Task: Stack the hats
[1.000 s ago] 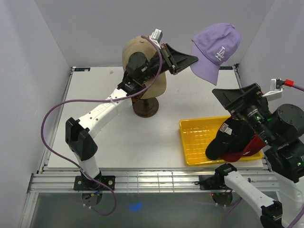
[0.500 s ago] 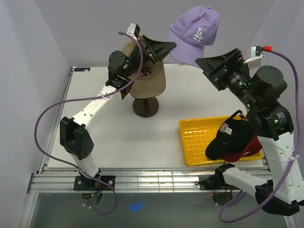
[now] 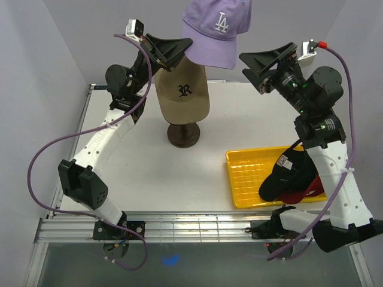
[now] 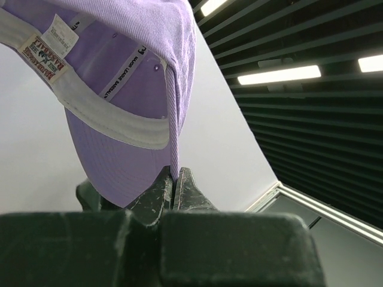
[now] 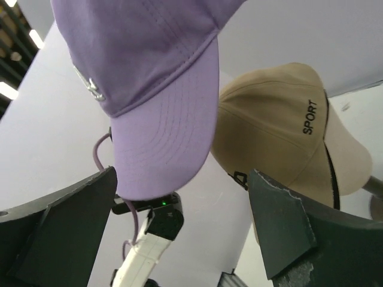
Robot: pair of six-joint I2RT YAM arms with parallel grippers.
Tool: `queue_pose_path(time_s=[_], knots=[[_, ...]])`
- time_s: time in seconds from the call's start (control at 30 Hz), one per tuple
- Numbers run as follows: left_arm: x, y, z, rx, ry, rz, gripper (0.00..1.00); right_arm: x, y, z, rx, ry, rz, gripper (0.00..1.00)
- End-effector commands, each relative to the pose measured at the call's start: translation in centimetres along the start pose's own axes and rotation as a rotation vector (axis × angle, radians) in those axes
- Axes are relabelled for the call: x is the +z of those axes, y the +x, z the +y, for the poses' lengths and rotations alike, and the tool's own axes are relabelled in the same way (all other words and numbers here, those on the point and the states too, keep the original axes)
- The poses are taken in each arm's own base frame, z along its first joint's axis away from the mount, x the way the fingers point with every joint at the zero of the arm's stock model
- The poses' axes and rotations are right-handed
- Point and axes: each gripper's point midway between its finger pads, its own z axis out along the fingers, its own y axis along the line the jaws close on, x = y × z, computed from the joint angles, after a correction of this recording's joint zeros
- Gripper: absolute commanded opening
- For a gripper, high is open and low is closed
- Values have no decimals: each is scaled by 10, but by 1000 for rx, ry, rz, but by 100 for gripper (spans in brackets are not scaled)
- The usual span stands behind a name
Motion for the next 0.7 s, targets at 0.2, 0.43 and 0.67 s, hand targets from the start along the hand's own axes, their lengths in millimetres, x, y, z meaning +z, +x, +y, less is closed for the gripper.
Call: queue_pose_path(time_s=[0.2,0.43,0.67], knots=[[-12,3,-37,13,77,5,0,36,-6,41,142,-289,92,100],[-16,0,-35,11,80,-2,0,39,-5,37,181,-297,98,79],[-25,-9,-28,11,61,-25,0,42,4,35,207,-307,135,52]])
